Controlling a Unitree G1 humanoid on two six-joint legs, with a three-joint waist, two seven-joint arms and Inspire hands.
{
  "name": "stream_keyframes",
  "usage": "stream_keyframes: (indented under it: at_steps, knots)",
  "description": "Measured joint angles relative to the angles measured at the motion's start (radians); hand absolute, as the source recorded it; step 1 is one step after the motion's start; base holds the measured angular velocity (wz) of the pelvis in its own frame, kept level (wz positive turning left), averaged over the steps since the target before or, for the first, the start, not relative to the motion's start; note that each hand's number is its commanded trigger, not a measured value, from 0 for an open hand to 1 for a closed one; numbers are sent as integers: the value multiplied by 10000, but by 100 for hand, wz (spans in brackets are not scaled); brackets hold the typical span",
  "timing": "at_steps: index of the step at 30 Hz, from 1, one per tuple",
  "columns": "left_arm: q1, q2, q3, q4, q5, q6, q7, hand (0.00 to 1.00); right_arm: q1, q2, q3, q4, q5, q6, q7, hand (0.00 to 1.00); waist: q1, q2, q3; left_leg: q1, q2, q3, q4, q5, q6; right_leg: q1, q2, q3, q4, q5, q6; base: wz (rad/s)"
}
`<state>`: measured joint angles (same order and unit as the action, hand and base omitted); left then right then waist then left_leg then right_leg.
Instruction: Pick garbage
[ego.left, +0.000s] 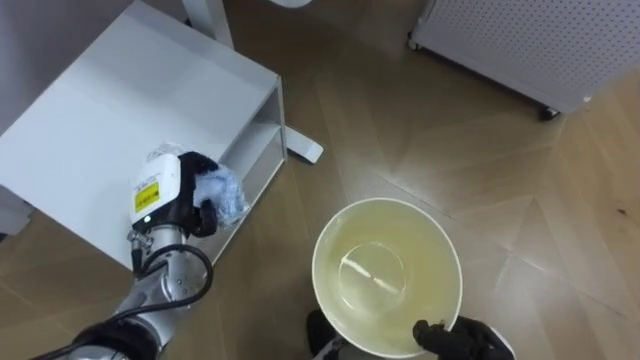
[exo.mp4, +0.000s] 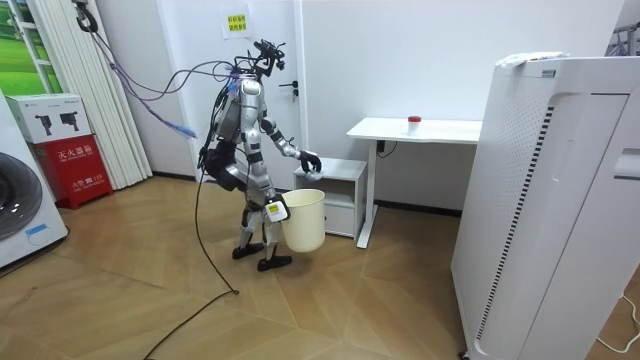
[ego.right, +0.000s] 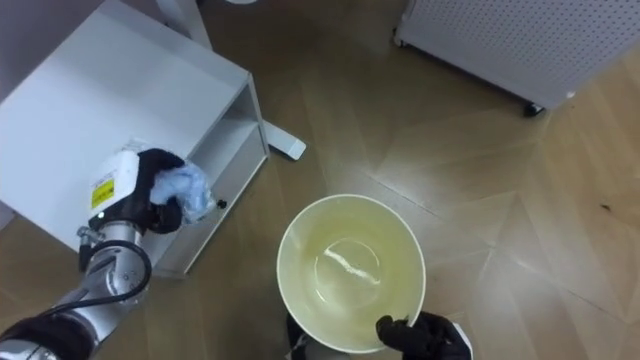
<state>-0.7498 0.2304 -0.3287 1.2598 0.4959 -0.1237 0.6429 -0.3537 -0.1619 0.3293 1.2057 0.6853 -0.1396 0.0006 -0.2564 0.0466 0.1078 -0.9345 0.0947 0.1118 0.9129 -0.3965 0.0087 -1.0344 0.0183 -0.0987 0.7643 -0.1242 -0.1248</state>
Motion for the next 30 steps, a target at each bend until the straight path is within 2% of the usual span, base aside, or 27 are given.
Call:
stream_keyframes:
  at_steps: [4,6,10,13,18,20,23,25,27,28,30]
  knots:
    - [102,-148,-200,231,393,259,-400,100,-1,-21,2,-12,11,20,-3,100,20,1,0,16,-8,26,-23,9,-14,1,-21,-29,1,-3,-26,0]
    - [225,-218,-321,395,539,486,-911,100,0,-19,6,-24,106,24,17,100,24,8,4,12,-7,24,-53,19,-34,-2,-23,-49,-20,7,-48,0]
    - [399,-217,-390,613,581,737,-1265,100,1,-47,19,-8,327,77,12,100,70,44,25,8,-24,-21,-115,47,-74,1,-40,-93,-42,-5,-81,4]
    - [398,-210,-488,619,571,740,-1273,100,-1,-18,84,23,1019,68,-110,100,200,62,35,43,-37,-72,-141,92,-59,33,-73,-162,-27,-7,-114,7]
    - [397,-252,-412,573,405,673,-1266,100,-20,30,97,140,1011,-11,-126,100,219,88,51,329,-54,-57,-190,109,-67,286,-107,-170,-36,-15,-121,1]
    - [398,-327,-299,505,164,521,-1249,100,-15,75,106,243,997,-40,-125,100,227,87,51,467,-69,-46,-226,105,-75,404,-117,-160,-46,-34,-114,0]
    - [414,-624,-332,296,-113,358,-1223,100,-21,120,276,485,981,-149,-143,100,247,88,51,774,-156,-35,-477,182,-131,728,-161,-136,-226,-34,-97,2]
    - [514,-940,-368,89,-345,199,-1204,100,-18,138,491,694,981,-235,-156,100,275,88,51,1075,-185,-56,-690,248,-121,1044,-156,-149,-422,-13,-76,6]
    - [687,-1428,-705,-275,-339,-35,-1202,100,-15,236,726,691,969,-341,-173,100,316,86,42,1398,-190,-45,-983,321,-106,1371,-155,-156,-686,16,-11,0]
    - [719,-1521,-776,-341,-339,-88,-1203,100,-31,227,754,692,970,-355,-175,100,320,82,39,1459,-196,-41,-1099,379,-131,1433,-156,-154,-784,36,17,3]
    - [1048,-1955,-1236,-688,-337,-288,-1280,100,-98,389,877,785,947,-457,-177,100,319,74,35,1748,-229,-17,-1439,547,-118,1699,-167,-141,-1040,99,23,2]
